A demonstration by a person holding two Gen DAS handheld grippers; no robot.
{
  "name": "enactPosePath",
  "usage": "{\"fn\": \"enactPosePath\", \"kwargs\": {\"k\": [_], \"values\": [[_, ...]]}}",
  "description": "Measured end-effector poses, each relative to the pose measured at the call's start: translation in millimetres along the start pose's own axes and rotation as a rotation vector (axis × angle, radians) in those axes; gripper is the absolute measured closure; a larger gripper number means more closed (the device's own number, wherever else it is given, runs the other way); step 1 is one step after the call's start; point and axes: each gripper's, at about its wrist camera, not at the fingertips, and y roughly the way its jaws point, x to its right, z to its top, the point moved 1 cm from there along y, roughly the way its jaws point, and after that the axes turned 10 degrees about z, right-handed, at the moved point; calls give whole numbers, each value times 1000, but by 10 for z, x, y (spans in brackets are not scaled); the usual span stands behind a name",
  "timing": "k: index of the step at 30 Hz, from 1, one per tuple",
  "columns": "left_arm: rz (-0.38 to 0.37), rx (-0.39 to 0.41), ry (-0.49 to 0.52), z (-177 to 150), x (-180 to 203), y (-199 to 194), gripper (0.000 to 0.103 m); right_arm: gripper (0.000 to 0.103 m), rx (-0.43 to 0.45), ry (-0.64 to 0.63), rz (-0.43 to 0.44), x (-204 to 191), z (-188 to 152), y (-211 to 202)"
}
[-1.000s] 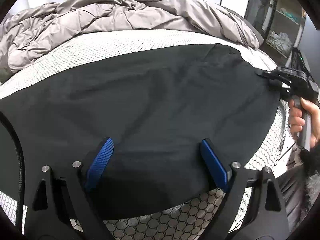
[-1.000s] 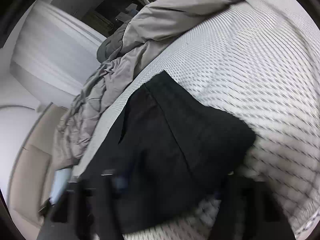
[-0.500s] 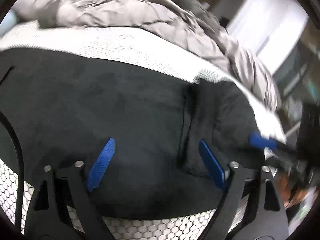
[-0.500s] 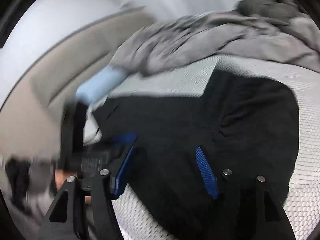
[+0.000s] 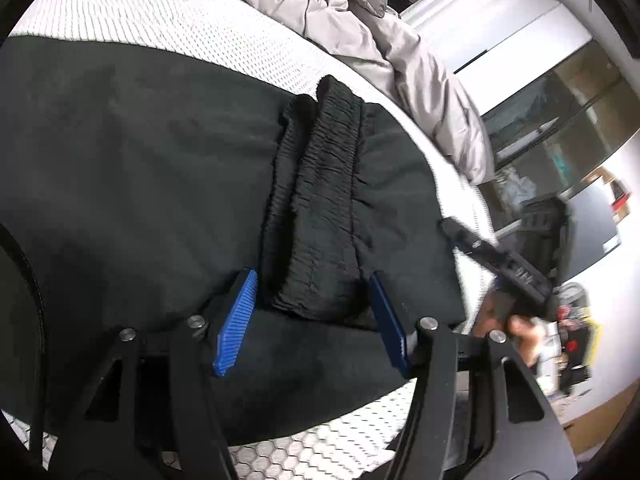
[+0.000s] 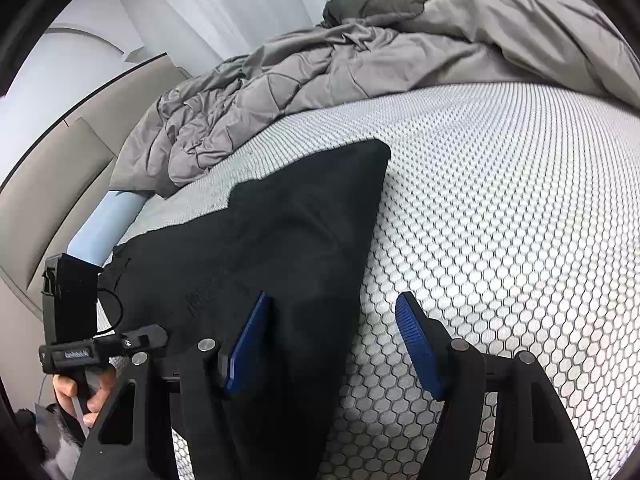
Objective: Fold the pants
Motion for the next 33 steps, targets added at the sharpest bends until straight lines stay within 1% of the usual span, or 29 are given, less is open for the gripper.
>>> {"fn": "enactPosePath", "kwargs": {"k": [2, 3, 4, 6, 7, 8, 9, 11, 12, 13, 15, 18, 21, 22, 24, 25, 26, 27, 28, 29, 30, 31, 32, 33], "values": [[-42, -40, -39, 54, -2, 96, 48, 35, -20, 13, 32, 48, -60, 37], [-61, -55, -52, 88, -3, 141, 49, 35, -33, 12, 35, 43, -62, 80], [-71, -84, -58, 124, 4, 218, 49, 35, -45, 2, 27, 17, -53, 138], [-91, -133, -32, 213, 39, 319, 49, 35, -74, -26, -3, -37, -59, 219], [-109, -147, -37, 249, 39, 350, 50, 35, -83, -37, -11, -37, -40, 265], [-123, -156, -49, 276, 31, 375, 52, 35, -93, -46, -20, -24, -44, 311], [-126, -161, -62, 322, 37, 406, 59, 35, -103, -54, -28, -29, -45, 349], [-119, -154, -69, 340, 35, 417, 68, 35, -115, -57, -37, -25, -48, 415], [-111, -137, -71, 346, 42, 404, 78, 35, -117, -55, -38, -9, -52, 417], [-95, -117, -69, 339, 53, 388, 89, 35, -117, -56, -40, -12, -46, 436], [-40, -40, -58, 320, 109, 313, 93, 35, -119, -66, -42, -36, -30, 482], [34, 68, 10, 311, 264, 104, 94, 35, -114, -67, -32, -49, 3, 515], [82, 191, 44, 321, 236, -392, 94, 35, -95, -52, 0, -33, 16, 406], [125, 244, 56, 304, 173, -618, 94, 35, -90, -51, 8, -41, 29, 364], [244, 323, 72, 245, -6, -992, 94, 35, -77, -50, 16, -86, 74, 341], [337, 354, 85, 209, -105, -1121, 94, 35, -72, -54, 23, -124, 95, 339], [421, 348, 97, 190, -195, -1154, 94, 35, -71, -60, 29, -150, 100, 330], [515, 318, 88, 190, -353, -1134, 94, 35, -74, -69, 33, -185, 102, 346], [563, 280, 52, 201, -522, -1071, 94, 35, -82, -81, 37, -225, 95, 370], [587, 202, 5, 217, -750, -948, 93, 35, -92, -92, 38, -255, 86, 397], [593, 163, -22, 222, -883, -892, 86, 35, -110, -104, 39, -288, 65, 440], [566, 163, -53, 205, -982, -894, 83, 35, -120, -110, 39, -303, 50, 468], [513, 186, -78, 183, -1031, -949, 83, 35, -129, -113, 39, -320, 38, 495], [484, 196, -87, 174, -1038, -991, 77, 35, -137, -114, 40, -331, 21, 510]]}}
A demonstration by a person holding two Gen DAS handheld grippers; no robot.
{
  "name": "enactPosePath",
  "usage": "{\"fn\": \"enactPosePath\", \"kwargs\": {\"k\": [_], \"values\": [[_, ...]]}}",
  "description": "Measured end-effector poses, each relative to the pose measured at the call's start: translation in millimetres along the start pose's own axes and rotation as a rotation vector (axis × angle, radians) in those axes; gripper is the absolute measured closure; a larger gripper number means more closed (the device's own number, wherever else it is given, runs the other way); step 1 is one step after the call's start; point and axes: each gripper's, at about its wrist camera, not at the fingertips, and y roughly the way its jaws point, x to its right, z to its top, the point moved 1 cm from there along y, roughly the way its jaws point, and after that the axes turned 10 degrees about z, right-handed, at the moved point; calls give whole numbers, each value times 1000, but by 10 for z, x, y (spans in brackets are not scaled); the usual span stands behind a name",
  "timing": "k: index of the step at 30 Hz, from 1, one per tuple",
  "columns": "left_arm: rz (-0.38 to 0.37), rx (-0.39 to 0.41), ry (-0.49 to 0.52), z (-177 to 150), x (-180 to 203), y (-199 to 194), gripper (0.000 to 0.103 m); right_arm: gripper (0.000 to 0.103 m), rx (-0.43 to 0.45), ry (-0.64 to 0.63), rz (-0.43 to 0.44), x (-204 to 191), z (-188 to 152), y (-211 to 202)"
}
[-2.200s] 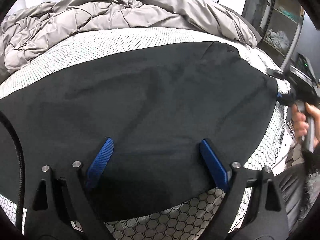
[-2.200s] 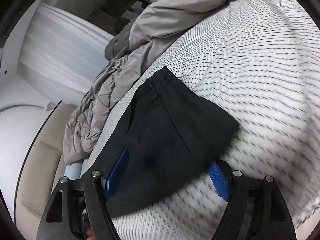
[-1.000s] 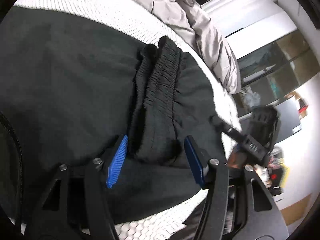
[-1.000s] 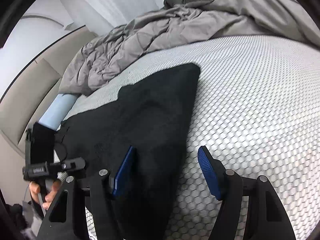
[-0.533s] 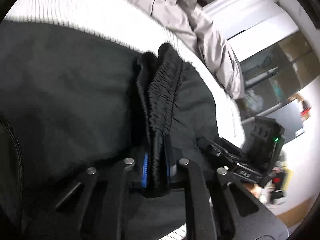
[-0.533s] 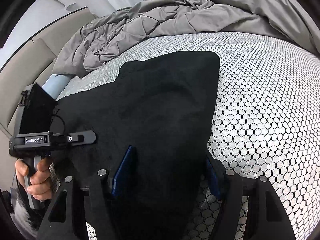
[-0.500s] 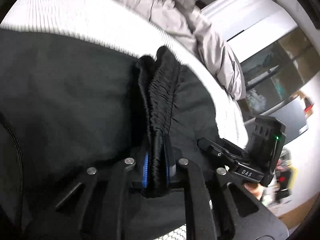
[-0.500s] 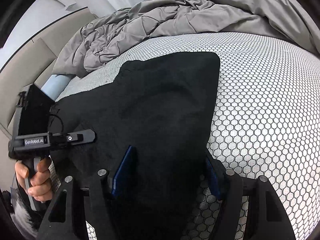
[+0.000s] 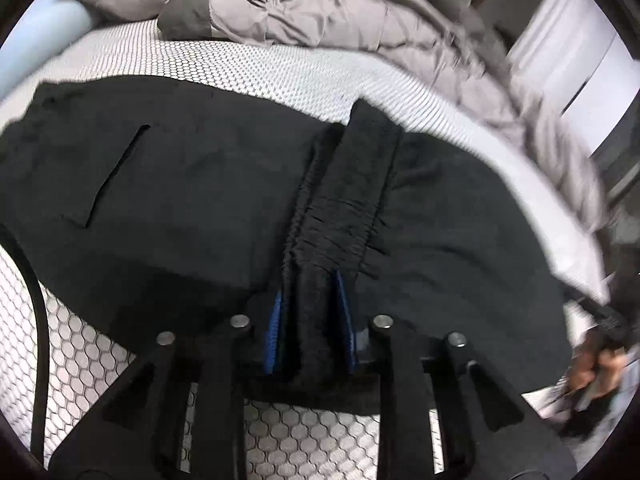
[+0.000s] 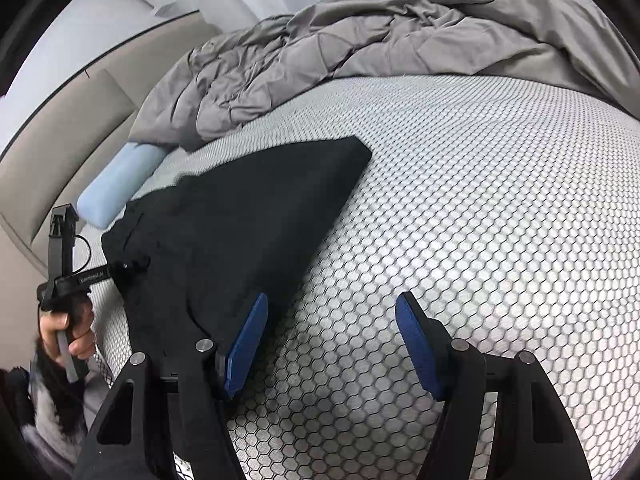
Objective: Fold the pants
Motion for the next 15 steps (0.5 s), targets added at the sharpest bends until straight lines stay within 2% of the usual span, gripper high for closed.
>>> {"fn": "enactPosePath", "kwargs": {"k": [1, 3, 4, 8, 11, 14, 15], "values": [[-22, 2, -10, 2, -22, -49, 64, 35, -4, -1, 4, -12, -12, 10], [-45, 27, -45, 19, -121, -185, 49, 35, -5, 2, 21, -11, -36, -9], [-46, 47, -63, 30, -179, -264, 47, 35, -9, 11, 41, 1, -45, -22], [-53, 90, -67, 16, -99, -474, 47, 35, -50, 70, 148, 45, -122, -52], [-66, 109, -36, -10, 15, -643, 47, 35, -75, 58, 255, -62, -246, -116], [-129, 90, 28, -32, 369, -642, 46, 37, -74, 47, 374, -209, -365, -180], [-145, 77, 63, -37, 567, -585, 45, 41, -72, 44, 389, -261, -377, -168]]}}
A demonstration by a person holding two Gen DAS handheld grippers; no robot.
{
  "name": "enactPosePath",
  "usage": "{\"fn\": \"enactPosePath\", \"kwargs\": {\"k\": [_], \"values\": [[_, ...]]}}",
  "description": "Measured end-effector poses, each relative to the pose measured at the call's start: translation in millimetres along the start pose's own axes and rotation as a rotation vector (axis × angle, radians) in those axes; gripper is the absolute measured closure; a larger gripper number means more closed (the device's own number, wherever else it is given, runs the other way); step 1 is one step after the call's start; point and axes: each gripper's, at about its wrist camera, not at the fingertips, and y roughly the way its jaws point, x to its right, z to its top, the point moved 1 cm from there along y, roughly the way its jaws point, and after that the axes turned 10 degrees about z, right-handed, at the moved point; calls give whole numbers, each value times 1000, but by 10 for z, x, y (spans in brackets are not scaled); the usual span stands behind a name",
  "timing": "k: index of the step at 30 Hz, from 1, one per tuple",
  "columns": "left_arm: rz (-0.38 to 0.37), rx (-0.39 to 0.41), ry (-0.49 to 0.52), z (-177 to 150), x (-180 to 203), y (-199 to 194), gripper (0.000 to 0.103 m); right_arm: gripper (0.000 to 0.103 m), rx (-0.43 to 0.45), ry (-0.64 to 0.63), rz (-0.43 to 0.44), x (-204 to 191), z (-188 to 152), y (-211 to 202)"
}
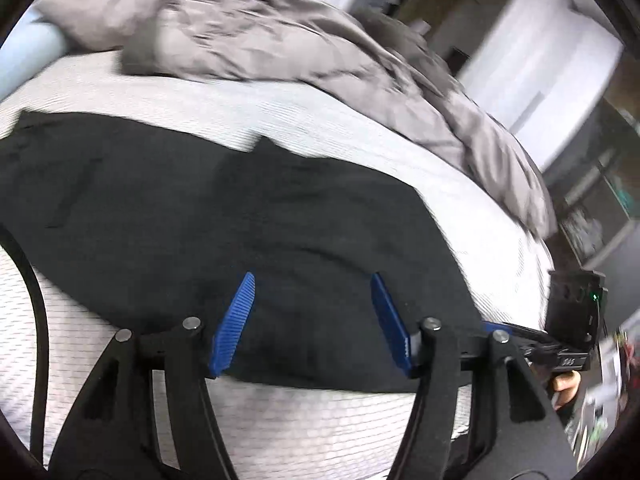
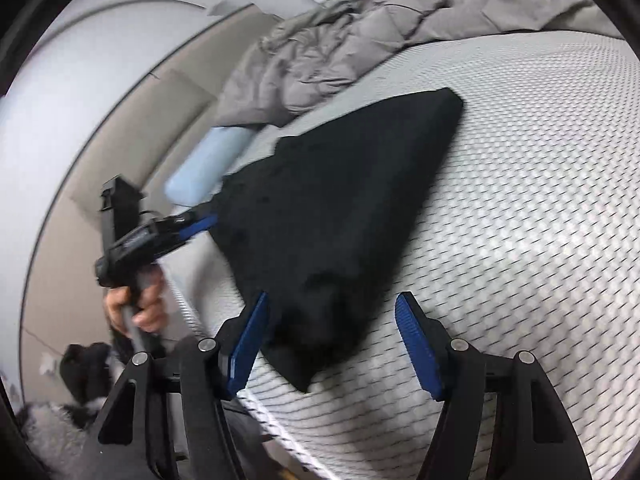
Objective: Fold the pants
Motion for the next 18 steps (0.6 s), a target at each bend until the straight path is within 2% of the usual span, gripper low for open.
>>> {"fn": "enactPosePath", "kwargs": {"k": [1, 3, 5, 7, 11, 13, 14, 15, 16, 18], "values": [[-16, -11, 31, 3, 174, 81, 45, 46, -19, -5, 5, -24, -40, 32], [-44, -24, 88, -19, 518, 232, 45, 78, -72, -13, -17, -37, -102, 157], [-63, -35, 140, -67, 758, 357, 45, 89, -130, -46, -53, -80, -190, 282], [-65, -33, 163, -161, 902, 415, 45, 90, -157, -79, -35, -178, -280, 287], [-76, -54, 233, -418, 1059, 481, 45, 88, -208, -123, -84, -234, -440, 235], [-92, -59, 286, -572, 1177, 479, 45, 69, -137, -103, -65, -226, -378, 60], [-102, -58, 309, -642, 1211, 465, 45, 51, -84, -93, -61, -220, -313, -28], [-117, -55, 345, -727, 1313, 435, 45, 43, -25, -78, -63, -209, -222, -110], [-127, -52, 371, -777, 1347, 421, 42, 43, 37, -54, -70, -178, -138, -197], [-119, -41, 494, -981, 1536, 378, 33, 43, 104, 5, -77, -83, -14, -254]]}}
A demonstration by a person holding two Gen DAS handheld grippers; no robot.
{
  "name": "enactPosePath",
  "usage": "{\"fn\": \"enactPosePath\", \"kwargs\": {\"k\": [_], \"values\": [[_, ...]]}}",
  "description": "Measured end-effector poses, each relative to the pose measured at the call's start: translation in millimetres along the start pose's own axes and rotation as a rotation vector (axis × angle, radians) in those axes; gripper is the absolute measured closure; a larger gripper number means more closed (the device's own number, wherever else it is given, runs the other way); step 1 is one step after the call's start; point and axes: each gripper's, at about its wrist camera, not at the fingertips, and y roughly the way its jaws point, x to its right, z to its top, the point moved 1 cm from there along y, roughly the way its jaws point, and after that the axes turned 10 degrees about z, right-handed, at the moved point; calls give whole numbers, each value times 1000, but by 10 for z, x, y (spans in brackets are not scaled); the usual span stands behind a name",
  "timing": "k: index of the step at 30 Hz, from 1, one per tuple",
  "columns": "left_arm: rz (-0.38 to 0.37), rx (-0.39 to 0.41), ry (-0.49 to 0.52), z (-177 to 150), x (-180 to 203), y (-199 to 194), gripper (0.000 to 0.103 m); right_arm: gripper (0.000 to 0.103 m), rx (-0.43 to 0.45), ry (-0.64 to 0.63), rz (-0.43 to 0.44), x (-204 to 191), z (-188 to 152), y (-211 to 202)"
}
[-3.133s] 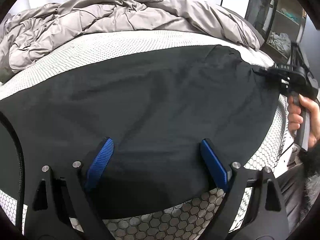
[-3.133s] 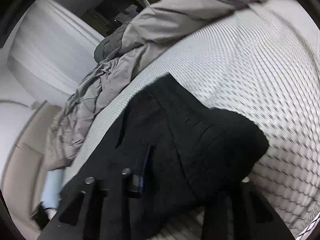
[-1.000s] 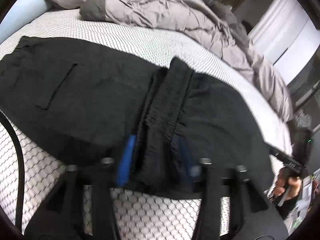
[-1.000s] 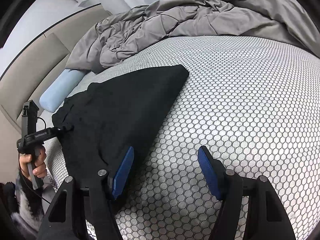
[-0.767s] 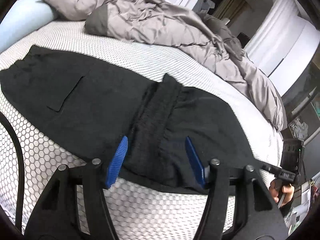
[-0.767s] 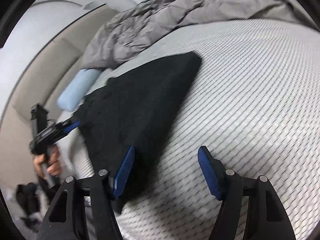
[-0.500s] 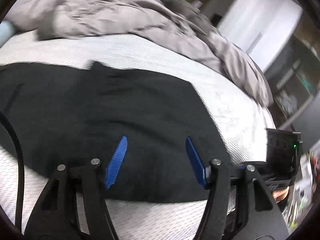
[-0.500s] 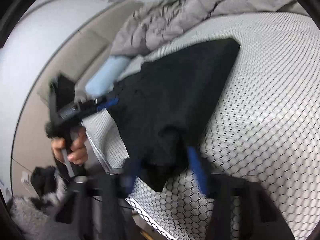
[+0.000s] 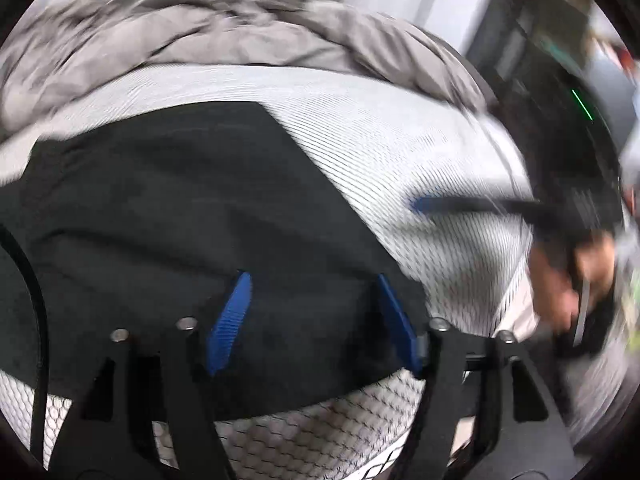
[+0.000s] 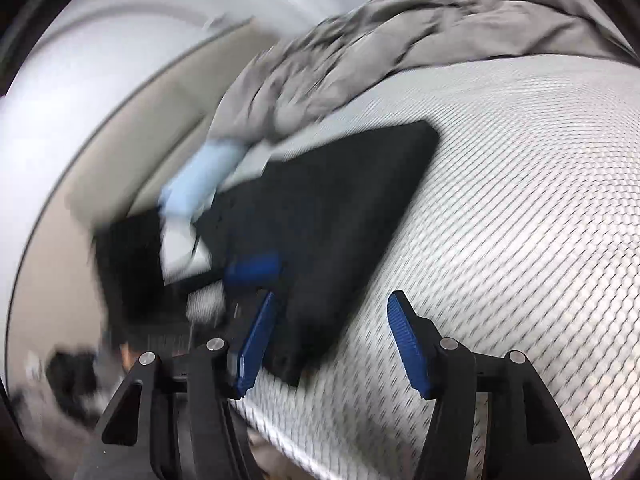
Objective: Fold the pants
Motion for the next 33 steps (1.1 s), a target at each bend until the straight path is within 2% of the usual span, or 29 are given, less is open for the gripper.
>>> {"fn": "enactPosePath", "kwargs": {"k": [2, 5, 7, 8, 9, 13, 18, 22, 26, 28, 30, 33], "values": [[64, -21, 84, -78, 160, 75, 32, 43, -11, 72, -9, 113, 82, 151], [92, -71, 104, -174, 225, 204, 31, 44, -86, 108, -36, 179, 93, 478], [82, -72, 107, -191, 235, 204, 30, 53, -112, 100, -101, 167, 108, 731], [74, -74, 101, -194, 228, 205, 30, 65, -114, 90, -120, 197, 142, 749], [64, -78, 89, -204, 209, 212, 30, 71, -111, 83, -131, 196, 170, 800], [39, -84, 74, -219, 124, 242, 30, 79, -78, 147, -140, 405, 438, 931], [7, -92, 66, -170, 21, 287, 30, 84, -33, 218, -185, 774, 1008, 1076], [-1, -95, 62, -165, -32, 283, 30, 85, 6, 233, -268, 999, 1530, 1374], [-20, -90, 63, -177, -60, 240, 29, 83, -12, 250, -280, 1081, 1738, 1444], [-38, -83, 55, -165, -88, 193, 29, 76, 4, 235, -265, 1004, 1652, 1184], [-78, -76, 26, -155, -163, 107, 29, 62, 2, 228, -230, 900, 1446, 996], [-145, -44, -69, -128, -371, -48, 29, 61, -27, 247, -133, 761, 983, 808]]}}
